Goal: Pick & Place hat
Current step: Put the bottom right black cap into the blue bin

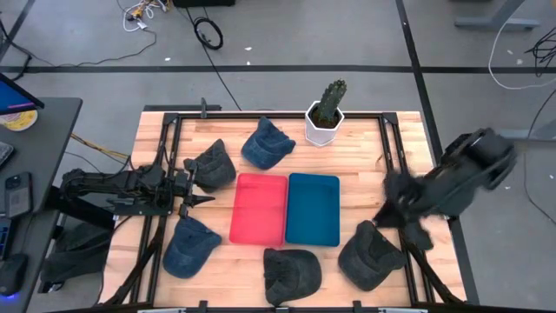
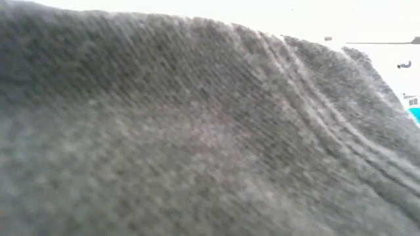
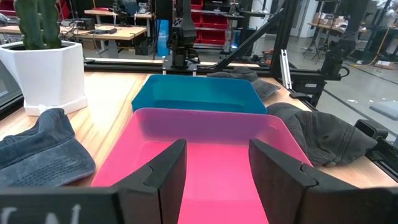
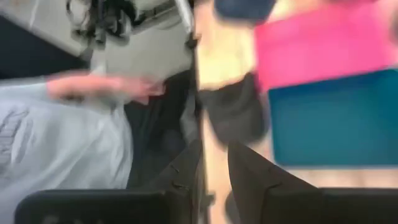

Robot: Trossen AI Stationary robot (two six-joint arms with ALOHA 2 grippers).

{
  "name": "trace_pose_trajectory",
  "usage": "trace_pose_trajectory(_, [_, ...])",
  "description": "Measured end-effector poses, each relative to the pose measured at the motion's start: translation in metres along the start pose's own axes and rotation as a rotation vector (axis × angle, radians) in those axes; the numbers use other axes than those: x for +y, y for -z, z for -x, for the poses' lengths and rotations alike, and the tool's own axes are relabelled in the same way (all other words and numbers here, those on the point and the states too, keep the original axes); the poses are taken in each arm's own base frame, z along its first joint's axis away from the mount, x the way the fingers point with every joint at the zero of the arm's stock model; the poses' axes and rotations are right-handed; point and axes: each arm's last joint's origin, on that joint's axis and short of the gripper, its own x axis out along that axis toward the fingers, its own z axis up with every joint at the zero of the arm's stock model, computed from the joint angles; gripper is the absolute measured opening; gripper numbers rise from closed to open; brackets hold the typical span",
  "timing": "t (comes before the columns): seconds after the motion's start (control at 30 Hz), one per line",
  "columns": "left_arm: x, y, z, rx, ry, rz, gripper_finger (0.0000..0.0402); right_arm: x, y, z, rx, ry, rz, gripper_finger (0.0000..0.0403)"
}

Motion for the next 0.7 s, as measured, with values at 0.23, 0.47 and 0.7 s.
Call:
trace_pose_trajectory(0.23, [0.000, 0.000, 0.000, 0.000, 0.000, 0.000, 0.0177, -0.003, 0.036, -0.062, 0.292, 0.200, -0.169, 0.0080])
trace_pose_trajectory(0.47, [0.000, 0.000, 0.000, -0.003, 0.000, 0.000, 0.0177, -0.020, 0.084, -0.121, 0.459, 0.361, -0.232, 0.0080])
trace_pose_trajectory(0.7, [0.000, 0.000, 0.000, -0.003, 0.000, 0.000, 0.0177, -0.041, 0.118, -0.161, 0.568, 0.458, -0.270, 0.0080])
